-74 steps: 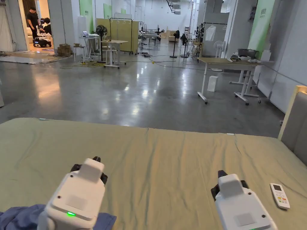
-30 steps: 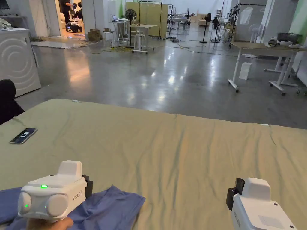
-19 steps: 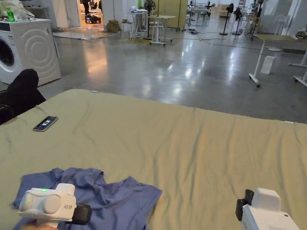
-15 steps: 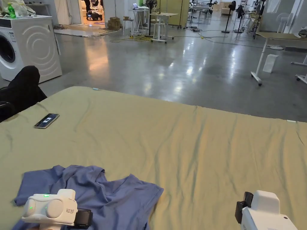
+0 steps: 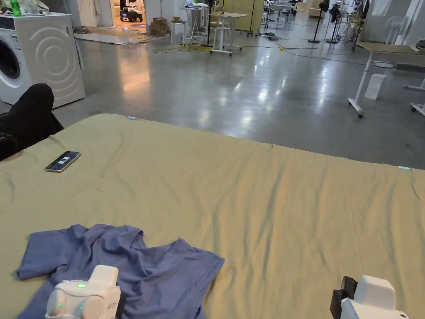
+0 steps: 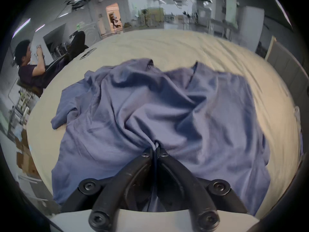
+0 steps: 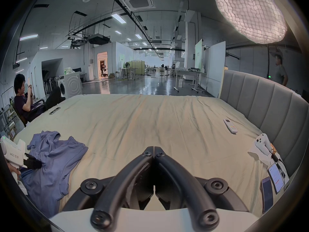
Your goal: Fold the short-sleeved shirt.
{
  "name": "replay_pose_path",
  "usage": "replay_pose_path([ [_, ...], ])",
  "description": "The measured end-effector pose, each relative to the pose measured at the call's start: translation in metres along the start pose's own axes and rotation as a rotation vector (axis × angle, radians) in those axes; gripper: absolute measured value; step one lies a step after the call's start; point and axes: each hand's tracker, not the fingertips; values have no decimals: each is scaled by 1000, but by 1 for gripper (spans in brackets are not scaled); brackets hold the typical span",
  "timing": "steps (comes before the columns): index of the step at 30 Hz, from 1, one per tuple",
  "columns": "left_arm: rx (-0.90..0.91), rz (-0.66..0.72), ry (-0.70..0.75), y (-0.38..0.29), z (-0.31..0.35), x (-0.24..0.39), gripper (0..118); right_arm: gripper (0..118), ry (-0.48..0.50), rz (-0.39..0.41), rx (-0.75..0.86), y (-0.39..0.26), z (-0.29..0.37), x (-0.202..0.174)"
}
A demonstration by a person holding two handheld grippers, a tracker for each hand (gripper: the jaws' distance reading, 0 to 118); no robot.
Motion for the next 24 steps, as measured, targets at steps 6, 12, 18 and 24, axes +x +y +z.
replay_pose_path([
  [6,235,59,-45,30,45,-6,4,0,-14,-16,12,2,4,6],
  [12,443,76,-82,69,99,5,4,0,-14,-21,38,3,9,12],
  [18,624,-15,-184,125,163,51,4,0,-33,-40,80,20,29,24],
  [24,743,-109,-346,176,205,114,4,0,-53,-80,148,35,50,48],
])
